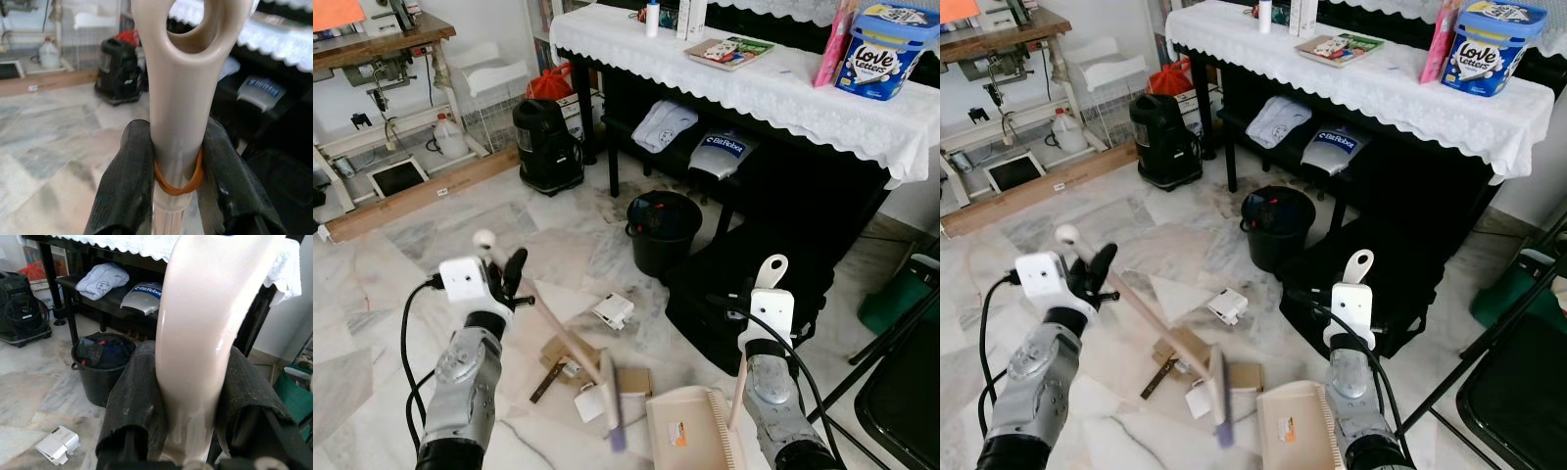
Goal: Sweep floor
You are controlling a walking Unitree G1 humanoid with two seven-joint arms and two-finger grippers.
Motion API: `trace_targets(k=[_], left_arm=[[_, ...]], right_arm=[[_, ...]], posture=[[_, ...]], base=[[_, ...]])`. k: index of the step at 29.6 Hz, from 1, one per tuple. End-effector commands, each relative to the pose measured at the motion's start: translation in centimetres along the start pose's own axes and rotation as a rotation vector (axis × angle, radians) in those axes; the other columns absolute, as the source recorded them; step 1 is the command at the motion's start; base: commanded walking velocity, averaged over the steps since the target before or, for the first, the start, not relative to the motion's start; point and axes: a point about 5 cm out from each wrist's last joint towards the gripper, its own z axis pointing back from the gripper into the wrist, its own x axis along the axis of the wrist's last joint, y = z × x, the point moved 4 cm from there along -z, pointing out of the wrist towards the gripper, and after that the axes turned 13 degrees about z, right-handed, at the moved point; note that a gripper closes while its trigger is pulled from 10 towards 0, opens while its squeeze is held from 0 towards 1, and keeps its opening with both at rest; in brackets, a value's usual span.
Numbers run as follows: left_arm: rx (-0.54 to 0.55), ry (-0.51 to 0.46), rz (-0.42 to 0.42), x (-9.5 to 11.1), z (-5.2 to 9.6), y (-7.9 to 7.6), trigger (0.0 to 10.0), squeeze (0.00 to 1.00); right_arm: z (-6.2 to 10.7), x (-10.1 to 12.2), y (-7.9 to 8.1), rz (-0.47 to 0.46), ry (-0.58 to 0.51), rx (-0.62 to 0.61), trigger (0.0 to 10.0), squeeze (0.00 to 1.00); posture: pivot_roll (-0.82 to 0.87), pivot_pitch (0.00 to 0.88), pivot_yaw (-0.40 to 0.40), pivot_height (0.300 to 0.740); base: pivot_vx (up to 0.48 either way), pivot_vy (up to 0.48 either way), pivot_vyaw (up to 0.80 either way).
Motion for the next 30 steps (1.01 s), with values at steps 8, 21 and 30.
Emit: trace_targets(k=[8,21,30], left_arm=[[0.024,-0.021,-0.079,0.0,0.33,0.69,10.0,0.0],[0.031,-0.082,-0.132,0.43,0.42,0.42,10.0,0.0],[0.012,-0.066,-0.183,-0.28,0.53,0.24,10.0,0.0]], right_arm=[[-0.21,0.41,-0.04,0.004,-0.013,-0.001,10.0,0.0],[-0.09,0.16,-0.21,0.013,-0.008,-0.008,10.0,0.0],[0.1,-0.17,-0.17,0.022,0.003,-0.008,10.0,0.0]], posture=[[0.12,0.042,0.025,0.74],[0.12,0.037,0.026,0.74],[0.12,0.029,0.029,0.74]], base=[[0.0,0.0,0.0],[0.0,0.0,0.0],[0.0,0.0,0.0]])
